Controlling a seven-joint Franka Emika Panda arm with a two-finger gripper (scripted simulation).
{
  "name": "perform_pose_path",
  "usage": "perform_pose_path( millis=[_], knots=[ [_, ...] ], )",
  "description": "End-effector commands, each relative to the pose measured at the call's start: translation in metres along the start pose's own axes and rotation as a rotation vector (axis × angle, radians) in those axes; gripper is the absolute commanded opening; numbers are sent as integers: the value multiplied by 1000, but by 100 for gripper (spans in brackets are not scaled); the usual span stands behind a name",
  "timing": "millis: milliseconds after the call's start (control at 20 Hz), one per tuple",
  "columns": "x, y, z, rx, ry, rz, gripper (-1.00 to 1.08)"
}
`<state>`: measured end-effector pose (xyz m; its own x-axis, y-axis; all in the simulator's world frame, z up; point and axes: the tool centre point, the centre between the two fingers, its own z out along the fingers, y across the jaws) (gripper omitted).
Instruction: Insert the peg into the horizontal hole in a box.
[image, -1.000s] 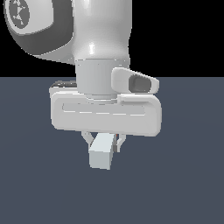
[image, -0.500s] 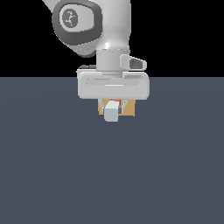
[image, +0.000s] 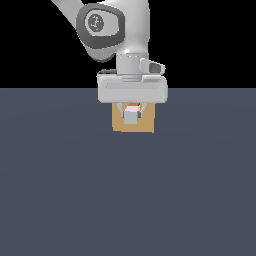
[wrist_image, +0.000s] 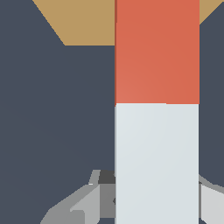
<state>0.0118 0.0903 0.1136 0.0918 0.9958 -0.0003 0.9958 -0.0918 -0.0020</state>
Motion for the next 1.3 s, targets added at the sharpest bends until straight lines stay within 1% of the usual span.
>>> perform_pose_path(
  millis=[0, 600, 750, 950, 1250],
  knots=[
    [2, 2, -2, -2, 0, 2, -100],
    [2, 3, -2, -1, 0, -1, -100],
    [5, 2, -2, -1, 0, -1, -100],
    [22, 2, -2, -1, 1, -1, -100],
    [69, 1, -3, -3, 1, -1, -100]
  ],
)
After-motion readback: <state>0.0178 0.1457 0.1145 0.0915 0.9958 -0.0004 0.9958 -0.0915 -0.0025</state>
